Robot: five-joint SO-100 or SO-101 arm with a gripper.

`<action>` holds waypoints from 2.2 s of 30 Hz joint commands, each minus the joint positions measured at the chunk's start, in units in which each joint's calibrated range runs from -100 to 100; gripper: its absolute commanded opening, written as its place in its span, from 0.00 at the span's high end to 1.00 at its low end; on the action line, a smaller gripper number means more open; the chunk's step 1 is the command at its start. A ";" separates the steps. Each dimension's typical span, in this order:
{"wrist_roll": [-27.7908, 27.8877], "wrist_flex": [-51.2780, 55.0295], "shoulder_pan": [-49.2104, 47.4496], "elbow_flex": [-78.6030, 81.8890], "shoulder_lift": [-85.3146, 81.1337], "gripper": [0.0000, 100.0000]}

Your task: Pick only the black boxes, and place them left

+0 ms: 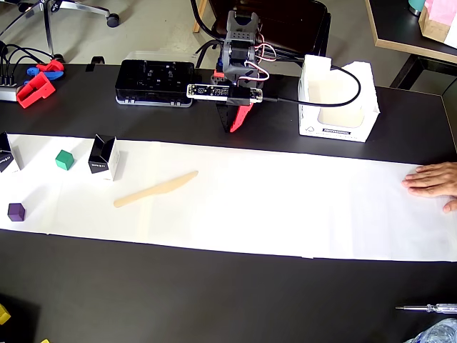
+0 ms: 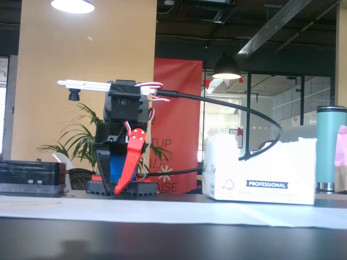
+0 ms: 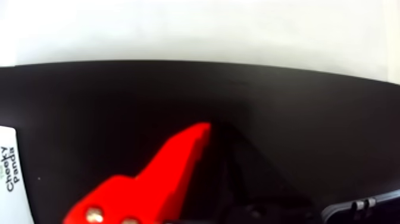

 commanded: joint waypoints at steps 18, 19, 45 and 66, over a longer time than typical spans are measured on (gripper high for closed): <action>-0.24 -0.19 0.82 0.70 -0.63 1.00; -0.24 -0.19 0.82 0.70 -0.63 1.00; -0.24 0.36 0.12 -7.72 3.87 1.00; 3.44 7.83 3.67 -64.55 34.85 0.68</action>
